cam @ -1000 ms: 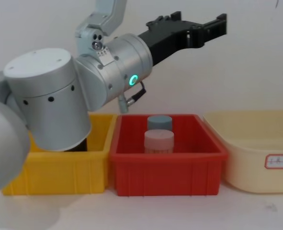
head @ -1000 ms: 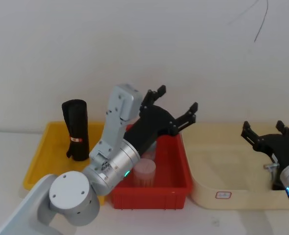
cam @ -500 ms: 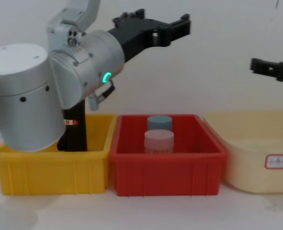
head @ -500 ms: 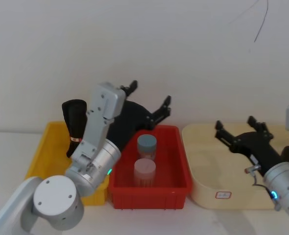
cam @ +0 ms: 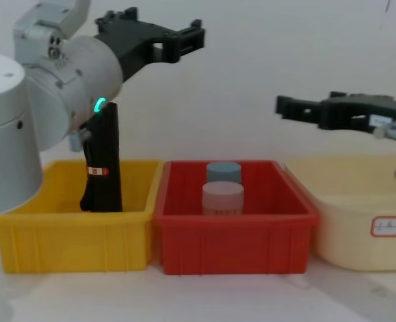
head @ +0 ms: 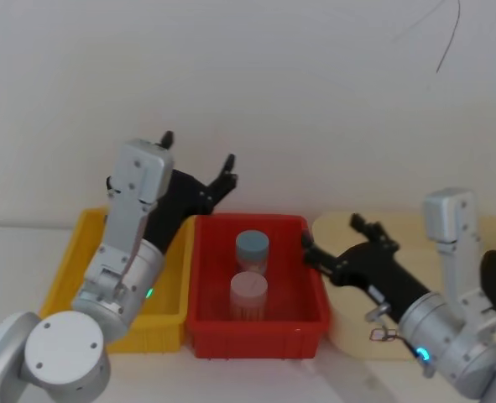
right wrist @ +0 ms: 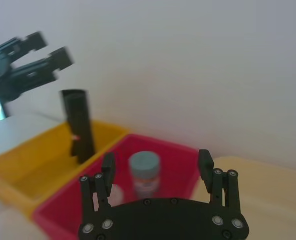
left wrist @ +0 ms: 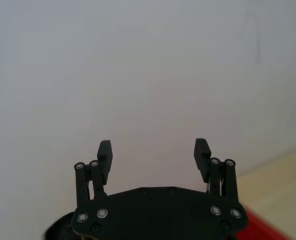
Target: Pick up the garbage bag with the one hand and transfer it to the other hand.
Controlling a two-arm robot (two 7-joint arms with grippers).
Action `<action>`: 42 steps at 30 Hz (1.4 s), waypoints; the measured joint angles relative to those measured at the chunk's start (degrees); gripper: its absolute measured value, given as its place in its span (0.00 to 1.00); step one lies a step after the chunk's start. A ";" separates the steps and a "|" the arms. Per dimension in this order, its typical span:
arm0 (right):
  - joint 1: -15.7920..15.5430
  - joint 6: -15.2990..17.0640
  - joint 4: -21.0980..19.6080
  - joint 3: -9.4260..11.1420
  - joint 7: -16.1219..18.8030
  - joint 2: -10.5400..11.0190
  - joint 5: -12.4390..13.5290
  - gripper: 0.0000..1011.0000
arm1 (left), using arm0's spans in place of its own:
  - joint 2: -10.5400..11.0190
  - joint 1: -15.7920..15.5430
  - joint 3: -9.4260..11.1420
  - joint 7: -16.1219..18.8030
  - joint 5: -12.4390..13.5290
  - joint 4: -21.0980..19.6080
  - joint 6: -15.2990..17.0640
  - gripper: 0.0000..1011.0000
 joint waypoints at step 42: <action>8.99 -0.99 12.22 -12.31 6.72 2.33 -4.76 0.99 | 1.04 6.50 -7.42 15.03 11.81 -8.62 8.44 0.99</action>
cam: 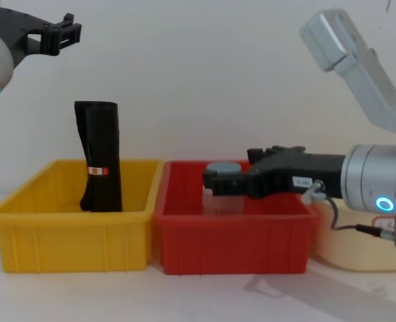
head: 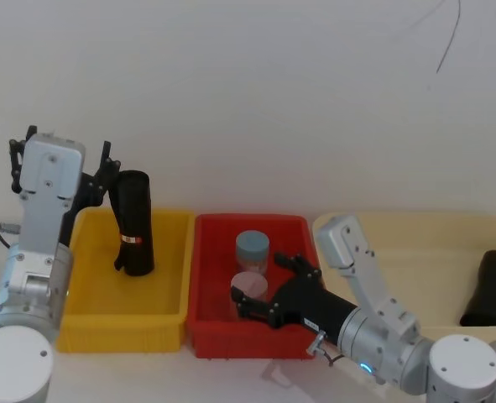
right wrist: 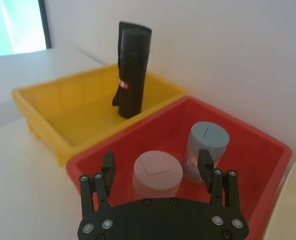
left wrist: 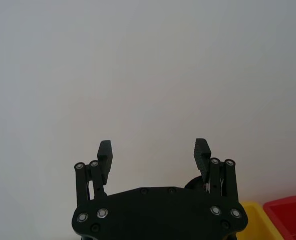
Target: Pick up the garbage bag with the one hand and transfer it to the other hand.
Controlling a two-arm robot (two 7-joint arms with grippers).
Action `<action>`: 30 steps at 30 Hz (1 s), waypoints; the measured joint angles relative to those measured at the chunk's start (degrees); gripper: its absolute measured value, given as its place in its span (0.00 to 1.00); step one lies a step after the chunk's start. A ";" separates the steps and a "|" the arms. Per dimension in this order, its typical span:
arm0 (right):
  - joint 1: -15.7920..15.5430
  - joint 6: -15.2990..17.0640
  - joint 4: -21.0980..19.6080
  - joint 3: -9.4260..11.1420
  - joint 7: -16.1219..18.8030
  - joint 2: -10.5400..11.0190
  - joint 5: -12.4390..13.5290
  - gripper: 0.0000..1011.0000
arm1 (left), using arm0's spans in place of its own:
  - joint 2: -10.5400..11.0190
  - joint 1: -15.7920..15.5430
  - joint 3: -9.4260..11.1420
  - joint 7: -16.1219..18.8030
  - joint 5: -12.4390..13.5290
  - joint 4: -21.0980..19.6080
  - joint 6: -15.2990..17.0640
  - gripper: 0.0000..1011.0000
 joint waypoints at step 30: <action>5.23 6.16 5.73 -1.31 2.08 -1.39 3.08 0.99 | 0.07 0.34 -0.43 0.70 0.60 -0.44 0.47 0.99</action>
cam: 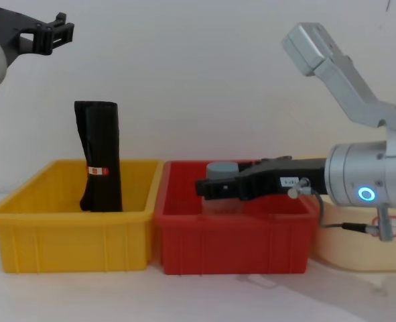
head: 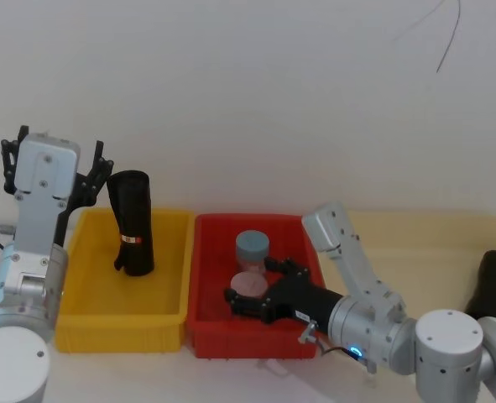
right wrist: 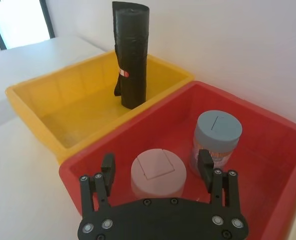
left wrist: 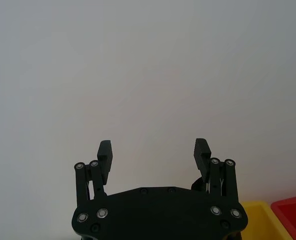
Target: Pick up the garbage bag with the one hand and transfer it to the other hand.
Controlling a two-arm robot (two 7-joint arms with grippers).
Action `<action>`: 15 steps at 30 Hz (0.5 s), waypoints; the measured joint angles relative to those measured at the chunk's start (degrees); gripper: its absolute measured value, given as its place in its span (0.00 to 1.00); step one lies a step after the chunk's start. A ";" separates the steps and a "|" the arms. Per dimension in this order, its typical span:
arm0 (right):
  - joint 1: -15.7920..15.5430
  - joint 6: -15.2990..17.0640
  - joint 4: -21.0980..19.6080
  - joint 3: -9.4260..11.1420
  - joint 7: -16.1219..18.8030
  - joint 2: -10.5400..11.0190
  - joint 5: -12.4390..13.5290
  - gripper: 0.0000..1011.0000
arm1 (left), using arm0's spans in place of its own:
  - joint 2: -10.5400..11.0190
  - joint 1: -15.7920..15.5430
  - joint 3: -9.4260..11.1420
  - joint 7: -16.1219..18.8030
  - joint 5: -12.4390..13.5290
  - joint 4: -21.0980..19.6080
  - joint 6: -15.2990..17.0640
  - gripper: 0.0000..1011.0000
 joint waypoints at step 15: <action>1.92 0.86 2.80 -0.81 -0.19 -1.00 0.90 0.99 | -0.01 0.01 -0.03 0.07 0.04 -0.02 0.00 0.99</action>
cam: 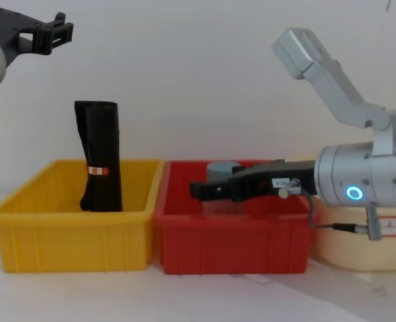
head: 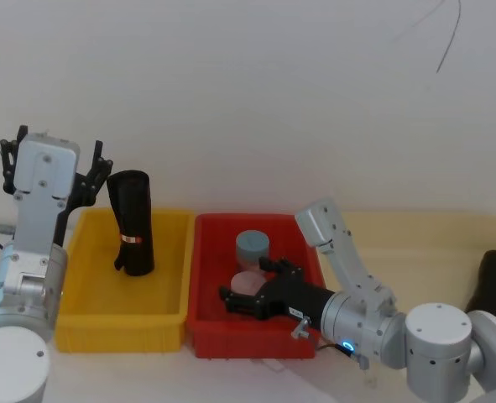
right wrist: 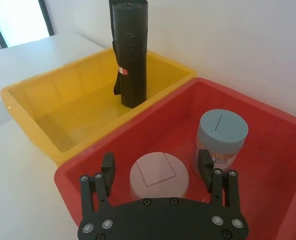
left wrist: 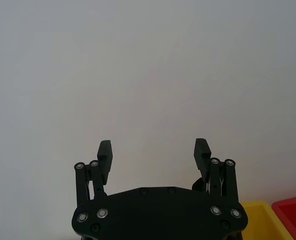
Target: Pick up the garbage bag with the one hand and transfer it to the other hand.
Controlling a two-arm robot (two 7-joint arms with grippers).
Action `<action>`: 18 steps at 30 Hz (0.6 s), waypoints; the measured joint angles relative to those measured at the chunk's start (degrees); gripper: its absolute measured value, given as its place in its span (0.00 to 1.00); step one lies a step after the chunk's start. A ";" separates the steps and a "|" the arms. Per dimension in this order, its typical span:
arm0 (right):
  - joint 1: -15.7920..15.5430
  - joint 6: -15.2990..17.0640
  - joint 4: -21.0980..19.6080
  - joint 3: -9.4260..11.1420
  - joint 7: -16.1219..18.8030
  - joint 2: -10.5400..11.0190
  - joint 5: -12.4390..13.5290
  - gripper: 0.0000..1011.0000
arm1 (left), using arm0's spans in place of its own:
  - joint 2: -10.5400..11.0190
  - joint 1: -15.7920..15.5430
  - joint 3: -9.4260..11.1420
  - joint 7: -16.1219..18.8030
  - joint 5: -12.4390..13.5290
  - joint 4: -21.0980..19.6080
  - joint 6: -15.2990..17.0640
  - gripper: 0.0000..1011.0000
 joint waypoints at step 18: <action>1.15 -2.29 2.33 -2.36 -0.67 0.60 -1.51 0.77 | 0.00 0.00 0.01 0.00 0.00 0.00 -0.01 0.99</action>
